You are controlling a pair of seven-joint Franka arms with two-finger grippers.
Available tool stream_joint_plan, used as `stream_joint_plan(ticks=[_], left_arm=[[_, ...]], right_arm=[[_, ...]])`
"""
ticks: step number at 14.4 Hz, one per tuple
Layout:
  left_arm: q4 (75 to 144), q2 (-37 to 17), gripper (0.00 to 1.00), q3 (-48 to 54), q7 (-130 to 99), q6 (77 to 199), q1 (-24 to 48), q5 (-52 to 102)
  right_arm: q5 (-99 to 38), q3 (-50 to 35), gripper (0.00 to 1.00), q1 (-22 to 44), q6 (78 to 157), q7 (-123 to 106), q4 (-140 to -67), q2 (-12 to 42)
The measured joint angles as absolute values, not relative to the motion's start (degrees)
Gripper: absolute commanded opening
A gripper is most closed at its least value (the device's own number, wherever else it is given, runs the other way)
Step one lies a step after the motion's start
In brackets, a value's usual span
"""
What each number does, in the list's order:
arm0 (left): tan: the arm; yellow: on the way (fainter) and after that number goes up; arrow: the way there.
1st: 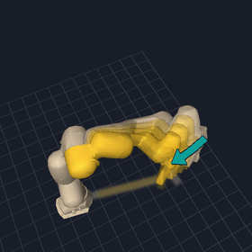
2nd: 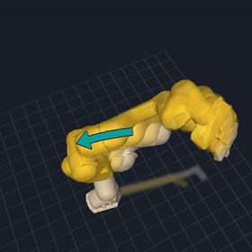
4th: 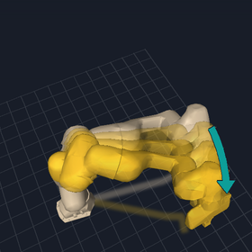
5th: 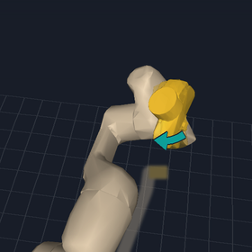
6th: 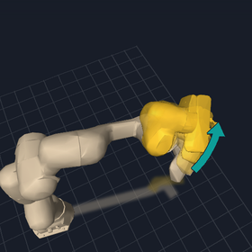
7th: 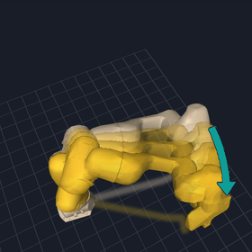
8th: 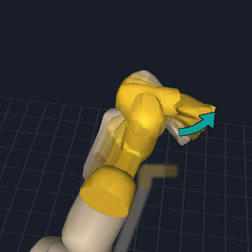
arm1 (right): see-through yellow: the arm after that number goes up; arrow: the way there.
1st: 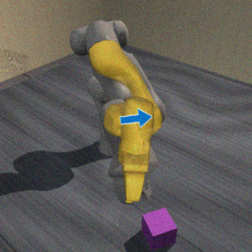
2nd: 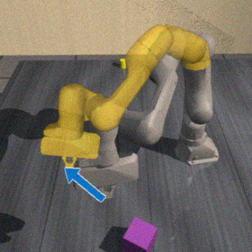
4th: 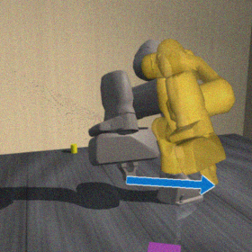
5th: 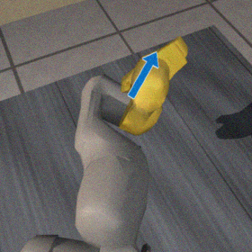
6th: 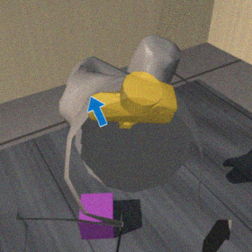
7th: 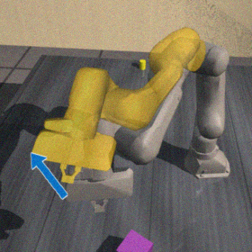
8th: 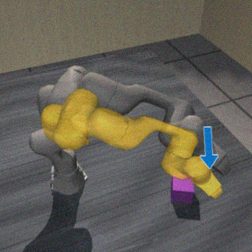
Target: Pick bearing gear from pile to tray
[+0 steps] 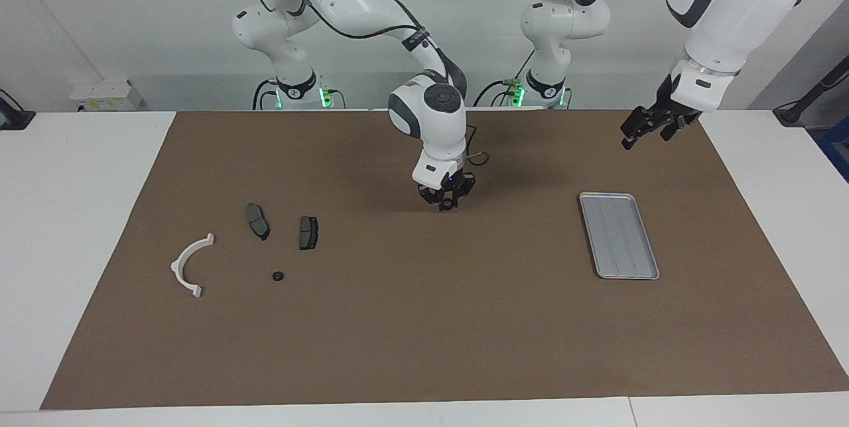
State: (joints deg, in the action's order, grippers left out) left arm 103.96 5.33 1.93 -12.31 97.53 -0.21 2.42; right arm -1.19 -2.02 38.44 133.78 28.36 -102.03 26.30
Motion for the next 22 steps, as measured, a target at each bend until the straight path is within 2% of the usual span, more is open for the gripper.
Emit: stream_joint_plan(ticks=[4,5,8,9,10,15,17,22], left_arm=[[104.51,5.48,1.0,1.92,-12.41,97.92,-0.21,2.42],[104.78,5.6,1.0,1.92,-12.43,98.14,-0.21,2.42],[105.16,5.89,1.0,1.92,-12.48,98.31,-0.21,2.43],[105.23,5.94,1.0,1.92,-12.51,98.36,-0.21,2.43],[105.29,5.96,1.0,1.92,-12.54,98.41,-0.21,2.43],[105.36,5.97,1.0,1.98,-12.97,98.84,-0.17,2.55],[105.56,5.96,1.0,2.12,-13.76,99.35,-0.01,2.72],[106.19,4.83,1.0,2.26,-19.0,102.07,3.47,3.76]], right_arm=[[-1.19,-2.01,0.28,38.45,135.39,28.36,-102.16,27.4],[-1.19,-2.01,0.34,38.45,135.49,28.36,-102.16,27.54],[-1.19,-2.01,0.72,38.45,136.09,28.36,-102.17,27.59],[-1.19,-2.01,0.82,38.45,136.16,28.36,-102.16,27.59],[-1.18,-2.01,0.87,38.49,136.17,28.36,-102.16,27.59],[-1.13,-1.71,0.86,38.6,135.94,30.35,-101.57,27.31],[-1.12,-1.03,0.86,37.6,133.18,30.93,-100.39,25.86],[-0.98,-0.69,0.85,27.13,120.37,25.94,-96.04,17.21]])
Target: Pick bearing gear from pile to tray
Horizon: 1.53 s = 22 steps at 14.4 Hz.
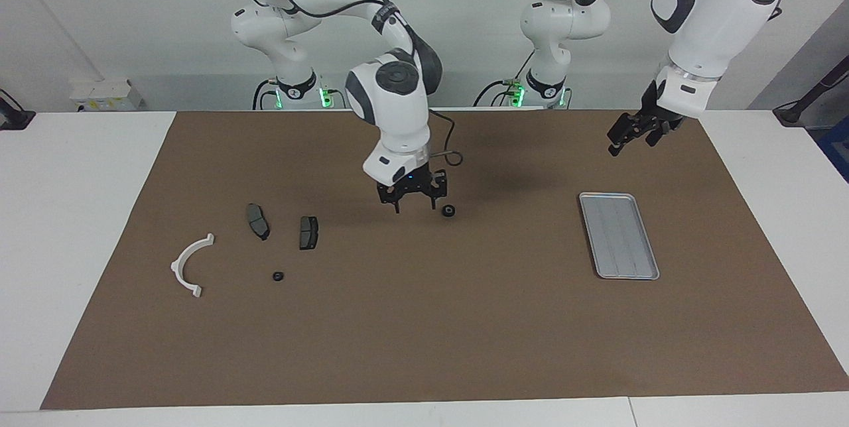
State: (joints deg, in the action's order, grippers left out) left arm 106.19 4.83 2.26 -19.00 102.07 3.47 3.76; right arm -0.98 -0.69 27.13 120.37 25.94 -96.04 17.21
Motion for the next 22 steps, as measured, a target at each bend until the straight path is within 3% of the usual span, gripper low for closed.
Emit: stream_joint_plan(ticks=[4,10,14,22], left_arm=[[105.76,-0.29,1.0,2.53,-27.93,107.02,12.52,3.78],[100.36,-13.03,1.0,2.66,-39.82,113.63,24.25,3.67],[95.55,-21.96,1.0,2.59,-43.45,116.7,28.12,2.98],[100.65,-23.88,1.0,2.58,-49.35,122.65,32.19,2.97]], right_arm=[[-0.98,-0.55,0.86,16.17,116.37,16.05,-95.84,12.35],[-0.98,-0.38,0.84,1.73,116.27,0.59,-96.13,12.31],[-0.98,-0.47,0.83,0.04,119.18,-0.94,-96.96,14.69],[-0.98,-1.09,0.81,0.44,128.14,-0.91,-97.52,22.01]])
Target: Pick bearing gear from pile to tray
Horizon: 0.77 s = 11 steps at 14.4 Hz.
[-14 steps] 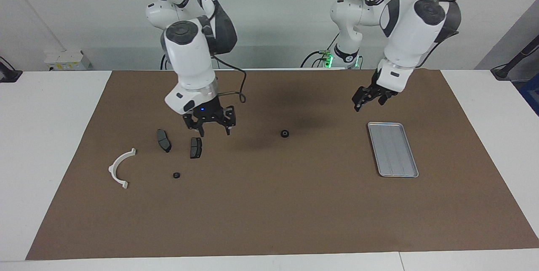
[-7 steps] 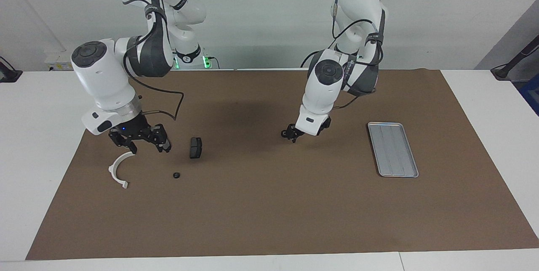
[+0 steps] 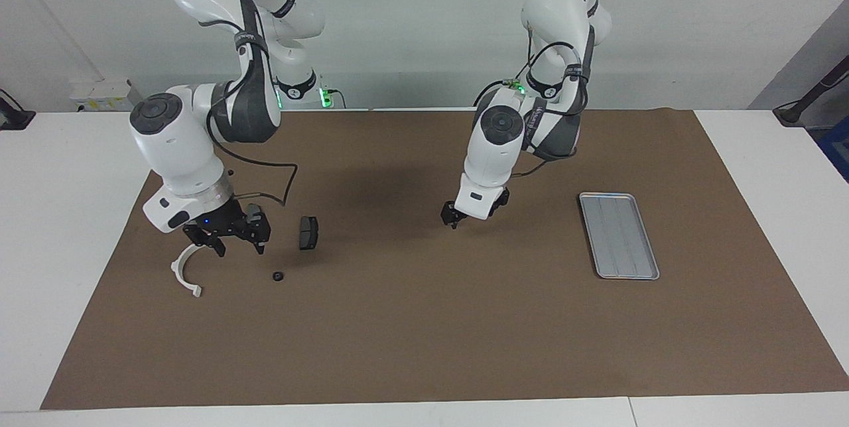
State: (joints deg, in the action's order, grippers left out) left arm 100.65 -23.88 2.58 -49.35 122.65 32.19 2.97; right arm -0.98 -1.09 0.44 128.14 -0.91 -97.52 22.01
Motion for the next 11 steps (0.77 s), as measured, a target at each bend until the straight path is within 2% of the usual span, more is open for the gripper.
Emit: stream_joint_plan(ticks=[3,11], left_arm=[[104.09,-23.88,1.0,2.6,-50.7,127.35,33.57,2.97],[105.27,-23.59,1.0,2.68,-53.52,128.46,34.63,2.97]], right_arm=[[-0.99,-1.43,0.81,1.34,130.62,-0.48,-97.52,23.81],[-0.99,-1.34,0.81,2.53,133.07,0.63,-97.67,28.43]])
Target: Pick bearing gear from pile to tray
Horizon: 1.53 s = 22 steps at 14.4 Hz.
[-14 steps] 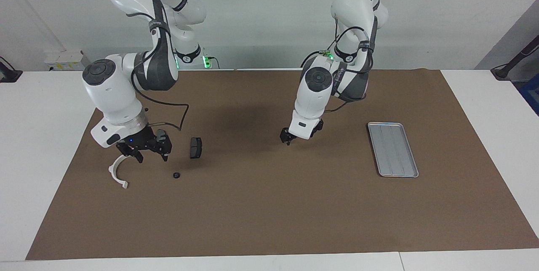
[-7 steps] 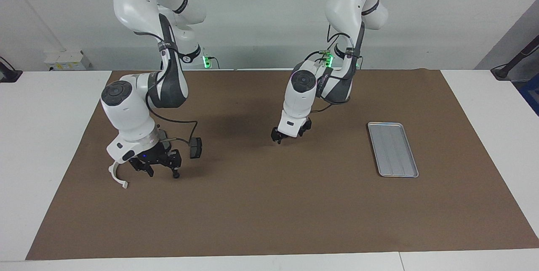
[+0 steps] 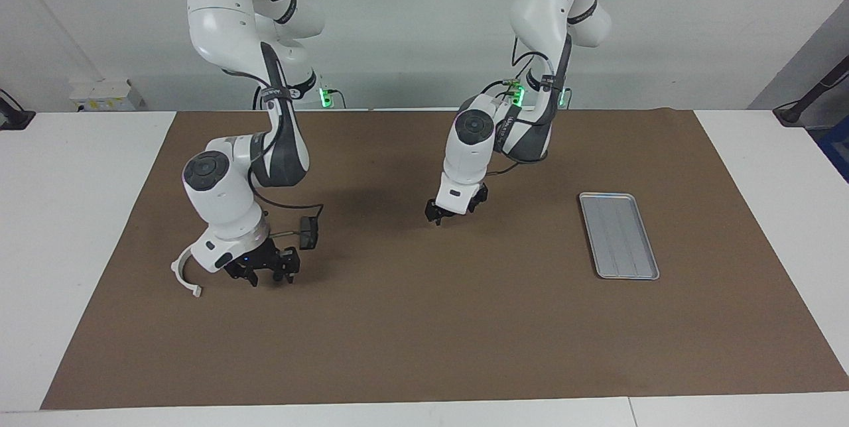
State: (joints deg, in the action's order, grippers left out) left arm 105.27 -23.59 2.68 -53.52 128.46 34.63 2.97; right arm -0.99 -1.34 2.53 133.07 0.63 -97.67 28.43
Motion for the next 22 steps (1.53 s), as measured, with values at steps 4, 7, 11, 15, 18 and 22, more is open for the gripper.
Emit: stream_joint_plan(ticks=[4,7,11,15,18,22], left_arm=[[107.33,-23.11,0.95,2.67,-54.41,129.06,35.1,2.97],[108.45,-22.75,0.85,2.65,-54.69,129.57,35.45,2.97],[108.52,-22.64,0.61,2.59,-54.87,129.78,35.6,2.97],[108.57,-22.61,0.15,2.57,-54.9,129.84,35.61,2.97],[108.63,-22.42,0.0,2.55,-54.94,129.84,35.61,2.97],[108.64,-22.33,0.0,2.06,-55.2,129.42,35.54,2.97]], right_arm=[[-0.99,-1.38,0.81,2.54,133.55,0.63,-98.59,29.34],[-0.99,-1.62,0.81,2.91,133.58,0.63,-99.76,29.34],[-0.99,-1.62,0.73,3.06,133.58,0.19,-101.03,29.3],[-0.97,-1.48,0.39,2.65,133.56,-0.52,-101.13,29.05],[-0.95,-1.34,0.0,2.62,133.55,-0.52,-101.13,28.7],[-0.96,-1.25,0.0,2.6,133.51,-0.52,-101.17,28.56]])
